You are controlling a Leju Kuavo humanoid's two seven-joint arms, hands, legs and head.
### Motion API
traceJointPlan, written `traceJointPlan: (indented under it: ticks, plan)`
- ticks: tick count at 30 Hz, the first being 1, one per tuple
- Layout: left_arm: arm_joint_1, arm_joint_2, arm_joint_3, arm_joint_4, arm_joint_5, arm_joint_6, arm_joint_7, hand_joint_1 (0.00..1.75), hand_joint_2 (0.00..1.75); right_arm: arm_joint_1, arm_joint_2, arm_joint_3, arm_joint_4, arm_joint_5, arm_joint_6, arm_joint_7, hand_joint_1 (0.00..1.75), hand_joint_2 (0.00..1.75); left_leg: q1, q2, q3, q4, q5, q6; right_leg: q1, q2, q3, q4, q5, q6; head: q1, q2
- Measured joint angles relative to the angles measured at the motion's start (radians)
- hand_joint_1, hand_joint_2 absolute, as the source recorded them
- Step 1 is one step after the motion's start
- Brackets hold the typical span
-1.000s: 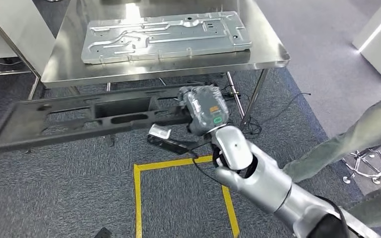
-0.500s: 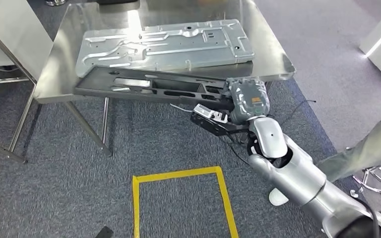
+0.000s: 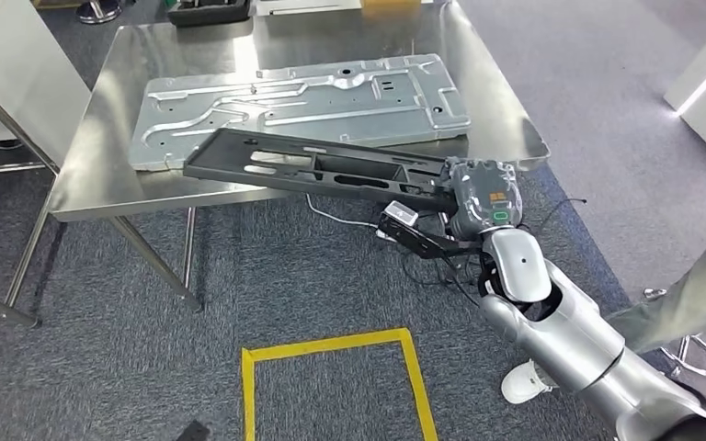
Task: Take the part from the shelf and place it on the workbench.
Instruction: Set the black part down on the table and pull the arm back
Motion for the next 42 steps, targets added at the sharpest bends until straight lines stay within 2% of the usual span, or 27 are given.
traceJointPlan:
  ticks: [2, 5, 6, 7, 8, 10, 11, 12, 15, 17, 20, 21, 22, 23, 26, 27, 28, 29, 31, 32, 33, 35, 37, 38, 39, 41, 42]
  plan:
    - [-0.001, 0.0, 0.0, 0.0, 0.0, 0.0, -0.001, 0.0, 1.75, 0.005, -0.011, -0.009, -0.007, 0.003, 0.002, -0.001, 1.75, 1.75, 0.004, 0.0, 0.026, -0.011, -0.004, 0.007, -0.002, -0.003, -0.027, 0.058, -0.02, 0.011, 0.004, 0.0]
    - [-0.006, 0.0, 0.004, 0.0, -0.001, 0.0, -0.003, 0.0, 1.75, 0.02, -0.017, -0.02, -0.017, 0.011, 0.003, -0.003, 1.75, 1.75, 0.007, 0.001, 0.047, -0.015, -0.021, 0.01, -0.012, -0.005, -0.134, 0.217, -0.081, 0.028, 0.008, 0.0]
    - [-0.006, 0.0, 0.007, 0.0, -0.001, 0.0, -0.004, 0.0, 1.75, 0.027, -0.018, -0.022, -0.019, 0.017, 0.003, -0.003, 1.75, 1.75, 0.008, 0.001, 0.056, -0.014, -0.029, 0.008, -0.017, -0.005, -0.161, 0.243, -0.089, 0.032, 0.008, 0.0]
    - [-0.005, 0.0, 0.008, 0.0, -0.002, 0.0, -0.004, 0.0, 1.75, 0.034, -0.018, -0.023, -0.019, 0.026, 0.004, -0.004, 1.75, 1.75, 0.011, 0.0, 0.066, -0.014, -0.038, 0.005, -0.021, -0.006, -0.174, 0.239, -0.08, 0.036, 0.009, 0.0]
    - [-0.004, 0.0, 0.009, 0.0, -0.002, 0.0, -0.005, 0.0, 1.75, 0.039, -0.019, -0.023, -0.02, 0.038, 0.004, -0.006, 1.75, 1.75, 0.014, 0.0, 0.078, -0.012, -0.048, 0.001, -0.026, -0.007, -0.171, 0.203, -0.05, 0.04, 0.009, 0.0]
    - [-0.004, 0.0, 0.01, 0.0, -0.006, 0.0, -0.005, 0.0, 1.75, 0.043, -0.023, -0.023, -0.02, 0.068, 0.009, -0.016, 1.75, 1.75, 0.019, -0.002, 0.098, -0.003, -0.07, -0.01, -0.032, -0.007, -0.14, 0.081, 0.042, 0.047, 0.011, 0.0]
    - [-0.006, 0.0, 0.01, 0.0, -0.008, -0.001, -0.005, 0.0, 1.75, 0.043, -0.025, -0.023, -0.021, 0.084, 0.013, -0.024, 1.75, 1.75, 0.02, -0.003, 0.102, 0.001, -0.08, -0.018, -0.032, -0.008, -0.128, 0.035, 0.068, 0.045, 0.013, 0.0]
    - [-0.008, 0.0, 0.01, 0.0, -0.009, -0.001, -0.005, 0.0, 1.75, 0.046, -0.026, -0.023, -0.022, 0.099, 0.017, -0.031, 1.75, 1.75, 0.019, -0.004, 0.103, 0.004, -0.089, -0.026, -0.031, -0.008, -0.121, 0.008, 0.084, 0.04, 0.014, 0.0]
    - [-0.009, 0.001, 0.011, 0.0, -0.01, -0.001, -0.006, 0.0, 1.75, 0.059, -0.027, -0.024, -0.028, 0.128, 0.023, -0.041, 1.75, 1.75, 0.019, -0.005, 0.105, 0.014, -0.1, -0.044, -0.03, -0.007, -0.113, 0.004, 0.078, 0.014, 0.015, 0.0]
    - [-0.01, 0.0, 0.011, 0.0, -0.01, -0.001, -0.006, 0.0, 1.75, 0.061, -0.03, -0.024, -0.03, 0.137, 0.023, -0.045, 1.75, 1.75, 0.022, -0.001, 0.079, 0.073, -0.106, -0.05, -0.029, -0.006, -0.099, 0.004, 0.069, -0.001, 0.014, 0.0]
    - [-0.011, 0.001, 0.011, 0.0, -0.012, -0.001, -0.006, 0.0, 1.75, 0.064, -0.032, -0.025, -0.033, 0.167, 0.034, -0.059, 1.75, 1.75, 0.021, 0.004, -0.04, 0.257, -0.167, -0.054, -0.021, -0.006, -0.079, 0.003, 0.05, -0.016, 0.013, 0.0]
    - [-0.01, 0.001, 0.011, 0.0, -0.013, -0.001, -0.005, 0.0, 1.75, 0.066, -0.032, -0.025, -0.033, 0.183, 0.044, -0.069, 1.75, 1.75, 0.02, 0.004, -0.074, 0.295, -0.188, -0.052, -0.016, -0.006, -0.07, 0.003, 0.043, -0.019, 0.012, 0.0]
    - [-0.008, 0.001, 0.011, 0.0, -0.015, -0.001, -0.003, 0.0, 1.75, 0.069, -0.033, -0.025, -0.034, 0.198, 0.055, -0.079, 1.75, 1.75, 0.017, 0.004, -0.094, 0.303, -0.193, -0.048, -0.012, -0.005, -0.06, 0.003, 0.035, -0.021, 0.012, 0.0]
    - [-0.007, 0.001, 0.011, 0.0, -0.017, -0.001, -0.002, 0.0, 1.75, 0.072, -0.033, -0.025, -0.034, 0.211, 0.066, -0.089, 1.75, 1.75, 0.014, 0.004, -0.098, 0.281, -0.179, -0.041, -0.006, -0.005, -0.047, 0.003, 0.026, -0.023, 0.013, 0.0]
    - [-0.007, 0.006, 0.011, 0.0, -0.021, -0.002, 0.004, 0.0, 1.75, 0.081, -0.035, -0.025, -0.036, 0.232, 0.091, -0.11, 1.75, 1.75, -0.006, 0.002, -0.047, 0.094, -0.046, 0.0, 0.006, -0.005, -0.013, 0.001, 0.0, -0.024, 0.016, 0.0]
    - [-0.007, 0.008, 0.011, 0.0, -0.023, -0.002, 0.008, 0.0, 1.75, 0.083, -0.035, -0.025, -0.037, 0.235, 0.098, -0.115, 1.75, 1.75, -0.013, 0.0, -0.031, 0.05, -0.021, 0.011, 0.006, -0.003, -0.007, -0.001, -0.006, -0.022, 0.018, 0.0]
    - [-0.007, 0.01, 0.011, 0.0, -0.025, -0.003, 0.013, 0.0, 1.75, 0.085, -0.036, -0.025, -0.038, 0.238, 0.105, -0.118, 1.75, 1.75, -0.018, -0.002, -0.025, 0.027, -0.011, 0.019, 0.004, -0.002, -0.003, -0.001, -0.007, -0.018, 0.02, 0.0]
    - [-0.007, 0.013, 0.011, 0.0, -0.029, -0.005, 0.023, 0.0, 1.75, 0.087, -0.038, -0.025, -0.041, 0.243, 0.117, -0.121, 1.75, 1.75, -0.02, -0.003, -0.018, 0.02, -0.016, 0.023, 0.004, 0.0, 0.001, 0.0, -0.005, -0.012, 0.021, 0.0]
    - [-0.006, 0.017, 0.011, 0.0, -0.042, -0.01, 0.049, 0.0, 1.75, 0.094, -0.044, -0.025, -0.046, 0.258, 0.147, -0.131, 1.75, 1.75, -0.017, -0.002, 0.007, -0.001, -0.008, 0.029, 0.003, -0.001, 0.004, 0.017, -0.005, -0.004, 0.02, 0.0]
    - [-0.007, 0.022, 0.011, 0.0, -0.048, -0.014, 0.064, 0.0, 1.75, 0.096, -0.049, -0.025, -0.049, 0.266, 0.161, -0.137, 1.75, 1.75, -0.014, -0.001, 0.022, -0.007, -0.008, 0.031, 0.002, -0.002, -0.007, 0.043, -0.012, 0.001, 0.021, 0.0]
    - [-0.008, 0.027, 0.011, 0.0, -0.053, -0.017, 0.075, 0.0, 1.75, 0.099, -0.055, -0.025, -0.051, 0.271, 0.171, -0.141, 1.75, 1.75, -0.011, 0.0, 0.033, -0.011, -0.01, 0.031, 0.0, -0.003, -0.029, 0.086, -0.027, 0.005, 0.022, 0.0]
    - [-0.009, 0.04, 0.011, 0.0, -0.057, -0.022, 0.092, 0.0, 1.75, 0.109, -0.069, -0.025, -0.056, 0.28, 0.183, -0.146, 1.75, 1.75, -0.009, 0.0, 0.045, -0.012, -0.02, 0.032, -0.007, -0.005, -0.104, 0.201, -0.074, 0.017, 0.024, 0.0]
    - [-0.007, 0.053, 0.011, 0.0, -0.058, -0.025, 0.103, 0.0, 1.75, 0.123, -0.082, -0.025, -0.061, 0.287, 0.192, -0.147, 1.75, 1.75, -0.006, -0.002, 0.059, -0.01, -0.036, 0.028, -0.014, -0.006, -0.166, 0.262, -0.106, 0.027, 0.024, 0.0]
    - [-0.006, 0.061, 0.011, 0.0, -0.058, -0.025, 0.11, 0.0, 1.75, 0.129, -0.088, -0.025, -0.064, 0.292, 0.198, -0.148, 1.75, 1.75, -0.004, -0.002, 0.07, -0.007, -0.047, 0.024, -0.017, -0.006, -0.174, 0.247, -0.096, 0.032, 0.024, 0.0]
    - [-0.005, 0.069, 0.011, 0.0, -0.056, -0.023, 0.119, 0.0, 1.75, 0.133, -0.096, -0.025, -0.068, 0.298, 0.207, -0.149, 1.75, 1.75, -0.001, -0.002, 0.082, -0.004, -0.058, 0.02, -0.02, -0.007, -0.166, 0.201, -0.065, 0.036, 0.024, 0.0]
    - [-0.006, 0.089, 0.011, 0.0, -0.053, -0.02, 0.142, 0.0, 1.75, 0.139, -0.114, -0.026, -0.077, 0.312, 0.225, -0.152, 1.75, 1.75, 0.002, -0.002, 0.101, 0.007, -0.084, 0.009, -0.024, -0.01, -0.133, 0.076, 0.026, 0.038, 0.024, 0.0]
    - [-0.008, 0.101, 0.011, 0.0, -0.05, -0.019, 0.157, 0.0, 1.75, 0.144, -0.125, -0.028, -0.083, 0.32, 0.236, -0.153, 1.75, 1.75, 0.002, -0.003, 0.106, 0.011, -0.095, 0.003, -0.023, -0.012, -0.12, 0.035, 0.053, 0.032, 0.024, 0.0]
